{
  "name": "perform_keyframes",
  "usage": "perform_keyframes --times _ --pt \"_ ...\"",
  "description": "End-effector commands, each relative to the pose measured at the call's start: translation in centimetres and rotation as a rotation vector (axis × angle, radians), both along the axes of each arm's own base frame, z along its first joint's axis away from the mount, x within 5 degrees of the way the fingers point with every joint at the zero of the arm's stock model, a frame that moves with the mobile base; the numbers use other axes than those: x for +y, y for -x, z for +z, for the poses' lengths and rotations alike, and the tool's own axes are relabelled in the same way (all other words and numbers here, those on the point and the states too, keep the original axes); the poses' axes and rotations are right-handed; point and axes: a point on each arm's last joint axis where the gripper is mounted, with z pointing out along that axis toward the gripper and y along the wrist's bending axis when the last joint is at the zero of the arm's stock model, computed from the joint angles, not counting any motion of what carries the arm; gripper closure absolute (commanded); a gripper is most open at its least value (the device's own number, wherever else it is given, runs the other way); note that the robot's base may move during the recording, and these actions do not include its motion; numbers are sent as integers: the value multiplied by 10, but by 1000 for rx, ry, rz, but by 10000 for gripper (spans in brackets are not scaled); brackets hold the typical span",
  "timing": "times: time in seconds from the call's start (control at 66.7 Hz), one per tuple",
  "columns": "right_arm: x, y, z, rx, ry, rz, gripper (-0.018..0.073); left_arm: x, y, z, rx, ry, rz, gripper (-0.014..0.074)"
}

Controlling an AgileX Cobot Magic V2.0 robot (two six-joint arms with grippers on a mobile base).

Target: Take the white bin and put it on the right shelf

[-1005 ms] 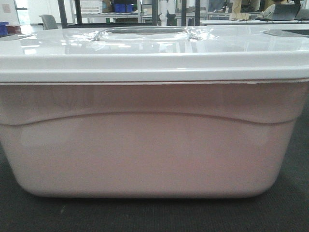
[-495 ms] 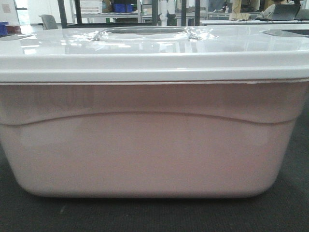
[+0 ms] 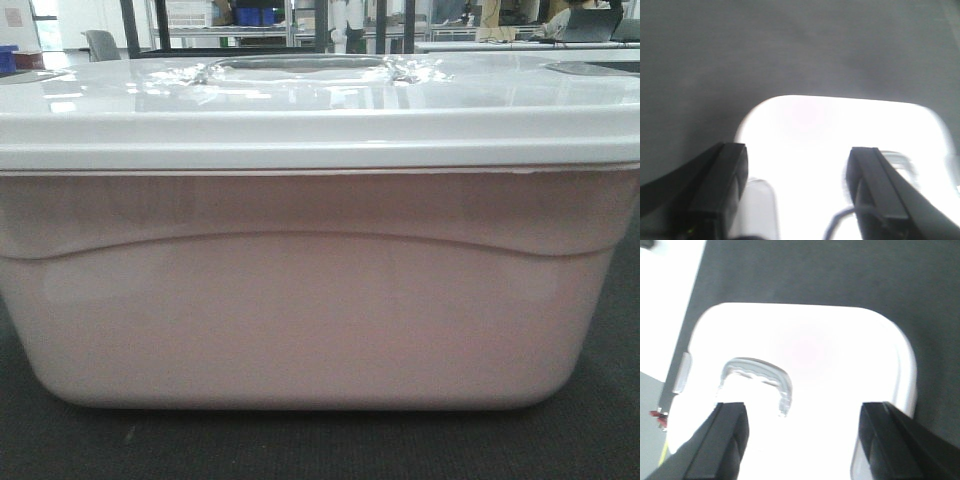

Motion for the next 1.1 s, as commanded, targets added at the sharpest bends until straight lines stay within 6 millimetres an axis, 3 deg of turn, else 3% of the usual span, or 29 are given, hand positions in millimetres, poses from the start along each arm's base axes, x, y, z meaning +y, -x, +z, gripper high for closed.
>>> perform_keyframes --times 0.0,0.225,0.435,0.765,0.96,1.08 --pt "4 3 18 -75 -62 18 -11 -3 -3 12 -35 71 -21 274" --pt "-21 -14 -1 6 -75 -45 -11 28 -26 -5 44 170 -52 274" --pt "-34 -15 -19 32 -201 87 -11 52 -31 -30 117 282 -186 274" --pt "-38 -3 -78 154 -218 122 -11 50 -20 -86 239 307 -224 274" --pt "-36 3 -95 167 -220 149 -11 48 -16 -100 243 313 -238 274" --pt "-35 3 -95 157 -231 150 -11 44 -16 -101 231 310 -258 274"
